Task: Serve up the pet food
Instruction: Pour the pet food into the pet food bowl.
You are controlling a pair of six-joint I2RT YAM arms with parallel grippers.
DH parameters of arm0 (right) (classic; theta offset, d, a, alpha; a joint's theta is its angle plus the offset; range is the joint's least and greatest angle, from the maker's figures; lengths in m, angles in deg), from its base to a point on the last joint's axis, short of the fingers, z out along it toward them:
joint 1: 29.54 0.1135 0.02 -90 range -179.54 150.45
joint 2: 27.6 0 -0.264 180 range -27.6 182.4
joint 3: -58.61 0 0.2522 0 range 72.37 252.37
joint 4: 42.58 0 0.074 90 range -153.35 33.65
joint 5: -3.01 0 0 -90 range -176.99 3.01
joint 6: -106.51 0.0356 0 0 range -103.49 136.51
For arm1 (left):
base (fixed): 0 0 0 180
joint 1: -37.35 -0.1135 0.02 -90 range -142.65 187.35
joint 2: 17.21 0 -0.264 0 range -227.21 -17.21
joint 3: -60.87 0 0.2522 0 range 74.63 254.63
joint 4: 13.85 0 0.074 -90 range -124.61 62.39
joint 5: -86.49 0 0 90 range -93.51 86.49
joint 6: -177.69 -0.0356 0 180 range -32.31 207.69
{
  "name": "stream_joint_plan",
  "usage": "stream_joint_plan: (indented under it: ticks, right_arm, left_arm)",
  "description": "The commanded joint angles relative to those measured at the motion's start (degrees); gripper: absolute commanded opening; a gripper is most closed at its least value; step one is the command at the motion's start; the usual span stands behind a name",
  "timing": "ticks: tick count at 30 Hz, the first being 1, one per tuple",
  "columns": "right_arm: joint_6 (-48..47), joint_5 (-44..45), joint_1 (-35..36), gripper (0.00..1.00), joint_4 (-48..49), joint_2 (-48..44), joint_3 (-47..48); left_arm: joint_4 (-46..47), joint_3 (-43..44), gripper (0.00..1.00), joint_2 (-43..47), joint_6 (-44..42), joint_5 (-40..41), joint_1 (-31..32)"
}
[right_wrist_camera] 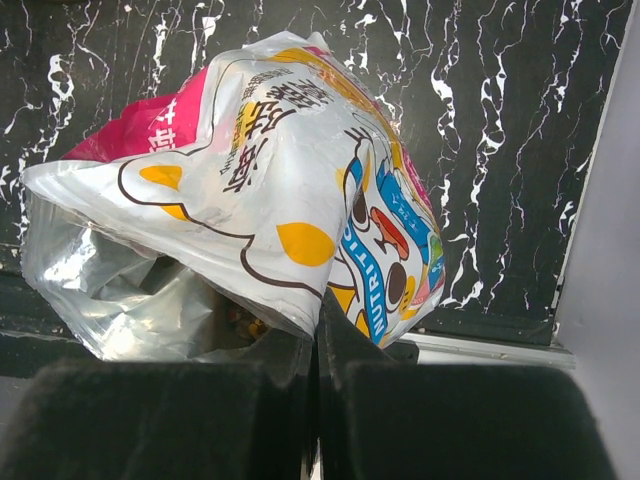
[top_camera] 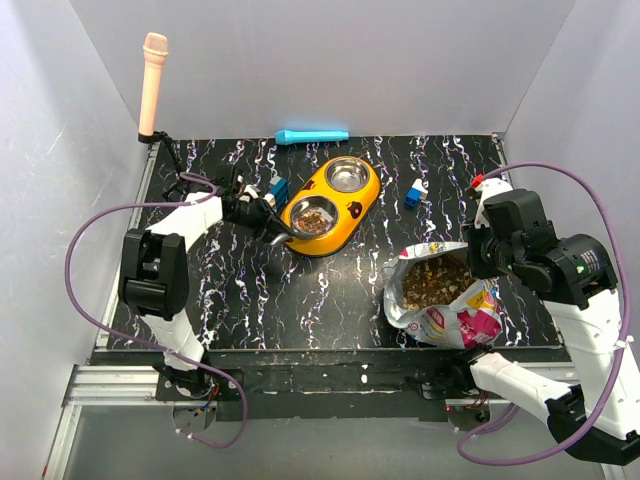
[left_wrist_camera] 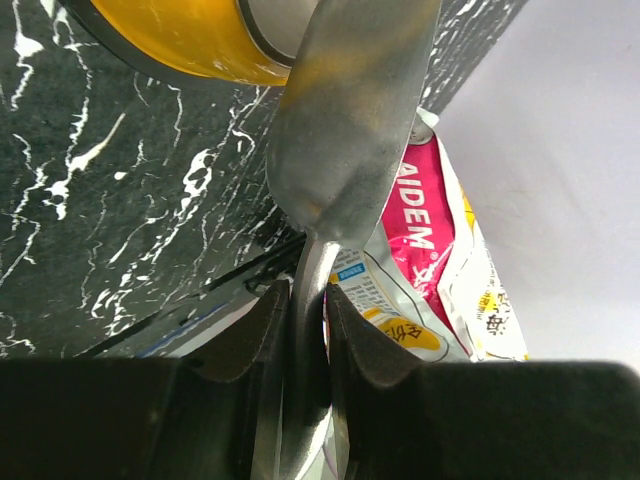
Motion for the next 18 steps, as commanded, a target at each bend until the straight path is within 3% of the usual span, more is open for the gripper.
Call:
stream_joint_plan:
  ticks: [1, 5, 18]
  right_arm:
    - [-1.3, 0.2, -0.3, 0.01, 9.6, -3.4, 6.1]
    - [-1.6, -0.8, -0.3, 0.01, 10.5, -3.3, 5.6]
    - [-1.3, -2.5, -0.3, 0.01, 12.5, -4.0, 4.3]
  left_arm:
    - [-7.8, 5.8, 0.0, -0.9, -5.9, 2.6, -0.1]
    - [-17.3, 12.5, 0.0, -4.3, -9.5, 8.2, -0.1]
    - [-33.3, 32.2, 0.0, -14.2, -13.6, 20.0, 4.6]
